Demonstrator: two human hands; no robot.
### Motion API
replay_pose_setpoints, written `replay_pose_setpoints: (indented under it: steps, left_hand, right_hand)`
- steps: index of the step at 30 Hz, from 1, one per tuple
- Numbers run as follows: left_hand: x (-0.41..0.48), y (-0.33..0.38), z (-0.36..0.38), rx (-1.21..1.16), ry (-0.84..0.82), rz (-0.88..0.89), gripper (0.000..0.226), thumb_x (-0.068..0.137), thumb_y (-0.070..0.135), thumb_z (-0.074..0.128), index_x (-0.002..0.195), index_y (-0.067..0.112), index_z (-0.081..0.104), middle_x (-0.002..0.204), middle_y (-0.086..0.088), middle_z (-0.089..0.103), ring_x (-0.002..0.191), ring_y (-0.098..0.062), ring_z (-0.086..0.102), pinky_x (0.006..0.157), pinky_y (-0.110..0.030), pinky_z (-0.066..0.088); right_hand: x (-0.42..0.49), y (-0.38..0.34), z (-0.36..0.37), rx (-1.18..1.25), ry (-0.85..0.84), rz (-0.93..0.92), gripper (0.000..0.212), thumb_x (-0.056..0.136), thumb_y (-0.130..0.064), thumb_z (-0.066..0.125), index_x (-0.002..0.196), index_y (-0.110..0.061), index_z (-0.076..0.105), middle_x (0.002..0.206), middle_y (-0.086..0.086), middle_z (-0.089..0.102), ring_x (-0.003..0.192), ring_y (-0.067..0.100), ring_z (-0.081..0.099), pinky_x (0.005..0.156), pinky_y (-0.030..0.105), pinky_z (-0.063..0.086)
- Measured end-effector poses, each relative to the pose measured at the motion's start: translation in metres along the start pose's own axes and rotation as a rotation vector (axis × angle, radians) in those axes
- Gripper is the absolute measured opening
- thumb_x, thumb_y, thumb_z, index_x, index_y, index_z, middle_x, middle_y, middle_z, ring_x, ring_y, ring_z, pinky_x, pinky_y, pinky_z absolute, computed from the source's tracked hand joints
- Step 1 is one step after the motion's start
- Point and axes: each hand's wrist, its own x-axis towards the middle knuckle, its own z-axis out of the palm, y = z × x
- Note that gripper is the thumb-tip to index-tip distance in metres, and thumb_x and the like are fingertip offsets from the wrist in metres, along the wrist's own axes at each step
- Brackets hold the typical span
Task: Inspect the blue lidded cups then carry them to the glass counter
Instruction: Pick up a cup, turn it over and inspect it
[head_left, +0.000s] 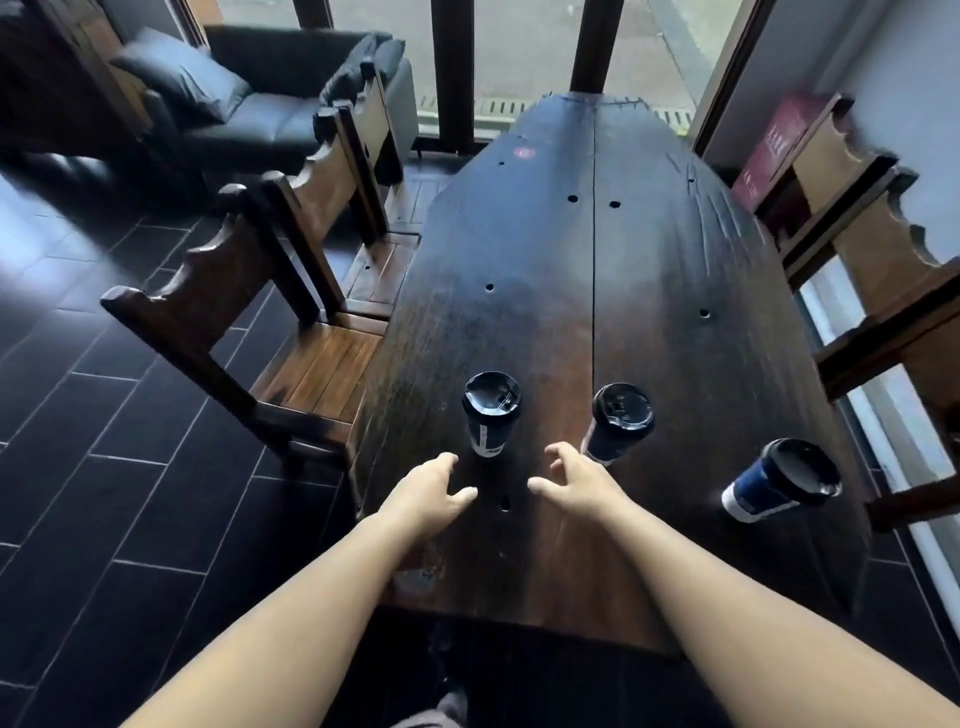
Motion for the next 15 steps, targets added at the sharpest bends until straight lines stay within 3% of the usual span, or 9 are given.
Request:
replay_pose_setpoints:
  steps: [3, 8, 11, 13, 15]
  left_hand:
    - [0.038, -0.012, -0.010, -0.056, -0.038, 0.019, 0.070, 0.094, 0.039, 0.069, 0.152, 0.013, 0.039, 0.151, -0.009, 0.054, 0.131, -0.026, 0.058, 0.109, -0.039, 0.047]
    - [0.088, -0.018, -0.020, -0.161, -0.057, 0.048, 0.093, 0.086, 0.034, 0.080, 0.159, 0.016, 0.026, 0.158, -0.010, 0.042, 0.139, -0.028, 0.051, 0.115, -0.042, 0.043]
    - [0.108, -0.018, -0.022, -0.232, -0.061, 0.123, 0.093, 0.079, 0.029, 0.085, 0.155, 0.021, 0.031, 0.153, -0.003, 0.047, 0.138, -0.018, 0.049, 0.115, -0.042, 0.043]
    - [0.120, -0.018, -0.021, -0.279, -0.064, 0.176, 0.092, 0.077, 0.029, 0.086, 0.152, 0.024, 0.033, 0.150, 0.004, 0.050, 0.137, -0.011, 0.048, 0.114, -0.041, 0.043]
    - [0.128, -0.019, -0.022, -0.294, -0.079, 0.185, 0.098, 0.077, 0.034, 0.087, 0.155, 0.024, 0.029, 0.152, 0.004, 0.049, 0.139, -0.014, 0.048, 0.116, -0.042, 0.043]
  right_hand:
    - [0.032, -0.017, 0.005, 0.168, 0.052, 0.027, 0.078, 0.090, -0.040, 0.074, 0.153, -0.014, 0.035, 0.144, 0.013, 0.053, 0.127, 0.025, 0.057, 0.095, 0.026, 0.040]
    - [0.070, -0.026, 0.007, 0.300, 0.109, 0.051, 0.096, 0.083, -0.037, 0.082, 0.158, -0.017, 0.025, 0.153, 0.013, 0.038, 0.131, 0.024, 0.054, 0.103, 0.031, 0.042]
    - [0.085, -0.026, 0.005, 0.326, 0.070, 0.042, 0.105, 0.078, -0.036, 0.086, 0.160, -0.020, 0.022, 0.158, 0.011, 0.034, 0.138, 0.023, 0.048, 0.112, 0.041, 0.044]
    - [0.092, -0.027, 0.003, 0.326, 0.046, 0.032, 0.116, 0.069, -0.048, 0.088, 0.160, -0.023, 0.020, 0.161, 0.009, 0.031, 0.142, 0.022, 0.043, 0.114, 0.048, 0.043]
    - [0.098, -0.029, 0.003, 0.332, 0.046, 0.029, 0.126, 0.056, -0.061, 0.081, 0.160, -0.025, 0.019, 0.163, 0.005, 0.028, 0.145, 0.021, 0.041, 0.115, 0.049, 0.043]
